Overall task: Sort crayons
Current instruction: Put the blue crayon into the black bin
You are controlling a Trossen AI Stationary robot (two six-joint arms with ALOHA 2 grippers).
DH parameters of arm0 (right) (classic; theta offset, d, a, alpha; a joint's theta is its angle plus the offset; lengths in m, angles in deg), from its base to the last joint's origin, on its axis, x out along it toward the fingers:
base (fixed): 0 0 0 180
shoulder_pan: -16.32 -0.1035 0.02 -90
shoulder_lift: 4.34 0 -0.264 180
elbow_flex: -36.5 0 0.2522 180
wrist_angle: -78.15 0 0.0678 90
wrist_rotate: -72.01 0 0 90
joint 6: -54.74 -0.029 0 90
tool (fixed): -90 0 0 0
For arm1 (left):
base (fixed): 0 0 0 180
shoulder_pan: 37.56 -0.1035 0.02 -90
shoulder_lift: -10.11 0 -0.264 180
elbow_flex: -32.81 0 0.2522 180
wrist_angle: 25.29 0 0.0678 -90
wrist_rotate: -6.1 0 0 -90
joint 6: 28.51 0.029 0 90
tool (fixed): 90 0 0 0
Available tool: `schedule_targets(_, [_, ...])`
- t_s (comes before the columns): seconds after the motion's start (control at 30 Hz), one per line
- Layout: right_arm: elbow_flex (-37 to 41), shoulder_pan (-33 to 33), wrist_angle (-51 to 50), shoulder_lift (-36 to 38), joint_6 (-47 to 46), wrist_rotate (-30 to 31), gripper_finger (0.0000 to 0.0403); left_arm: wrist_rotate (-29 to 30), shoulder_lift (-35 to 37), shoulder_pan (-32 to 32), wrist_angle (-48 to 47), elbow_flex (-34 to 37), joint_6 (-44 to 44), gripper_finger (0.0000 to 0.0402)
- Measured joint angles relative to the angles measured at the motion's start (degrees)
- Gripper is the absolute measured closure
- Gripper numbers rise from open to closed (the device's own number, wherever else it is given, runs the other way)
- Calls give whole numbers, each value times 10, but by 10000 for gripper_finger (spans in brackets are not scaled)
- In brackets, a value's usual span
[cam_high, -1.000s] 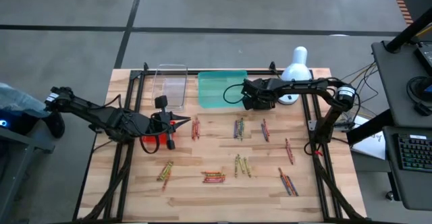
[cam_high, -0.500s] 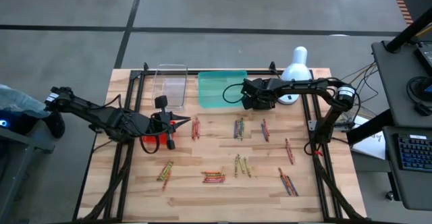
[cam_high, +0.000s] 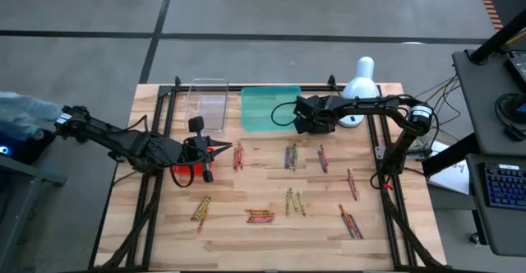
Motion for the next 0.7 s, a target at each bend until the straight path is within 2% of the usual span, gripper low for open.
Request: schedule_targets(0.7, [0,0,4,0,-2,-21,381,0,0,0,0,0,0,402])
